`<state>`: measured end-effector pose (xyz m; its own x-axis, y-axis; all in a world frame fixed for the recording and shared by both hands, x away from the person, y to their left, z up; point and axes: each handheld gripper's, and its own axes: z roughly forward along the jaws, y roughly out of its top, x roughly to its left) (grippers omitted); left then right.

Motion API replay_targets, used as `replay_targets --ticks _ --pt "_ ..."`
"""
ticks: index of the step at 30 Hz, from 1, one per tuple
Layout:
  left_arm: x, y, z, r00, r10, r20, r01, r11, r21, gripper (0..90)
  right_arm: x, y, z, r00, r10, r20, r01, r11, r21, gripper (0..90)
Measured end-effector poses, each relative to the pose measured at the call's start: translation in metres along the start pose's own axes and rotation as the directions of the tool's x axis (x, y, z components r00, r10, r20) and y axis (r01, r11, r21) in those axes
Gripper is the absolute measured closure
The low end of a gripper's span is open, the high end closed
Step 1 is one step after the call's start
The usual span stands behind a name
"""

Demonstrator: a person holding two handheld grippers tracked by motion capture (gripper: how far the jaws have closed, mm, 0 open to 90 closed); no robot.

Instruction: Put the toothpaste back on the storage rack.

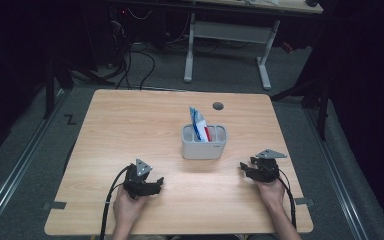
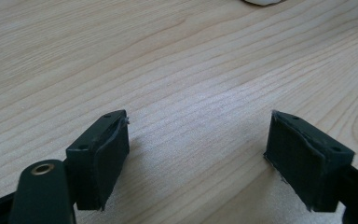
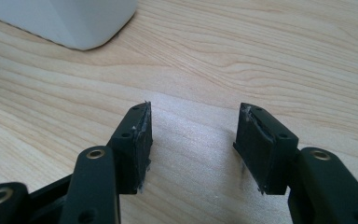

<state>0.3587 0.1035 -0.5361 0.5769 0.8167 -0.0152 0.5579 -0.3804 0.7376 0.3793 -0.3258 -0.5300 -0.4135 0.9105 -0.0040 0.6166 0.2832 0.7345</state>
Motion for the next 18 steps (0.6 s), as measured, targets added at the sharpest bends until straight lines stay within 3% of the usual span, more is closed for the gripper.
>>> replay_targets --ticks 9,18 --pt "0.0000 0.0000 -0.0001 1.0000 0.001 0.000 -0.001 1.0000 0.001 21.7 0.0002 0.0005 0.0012 0.9996 0.000 0.028 0.000 1.000 0.009 38.6" --pt "0.0000 -0.0001 0.0000 1.0000 0.000 0.000 0.000 1.0000 0.000 21.6 0.0001 0.0005 0.0012 0.9995 0.002 0.032 -0.002 1.000 0.011 37.4"
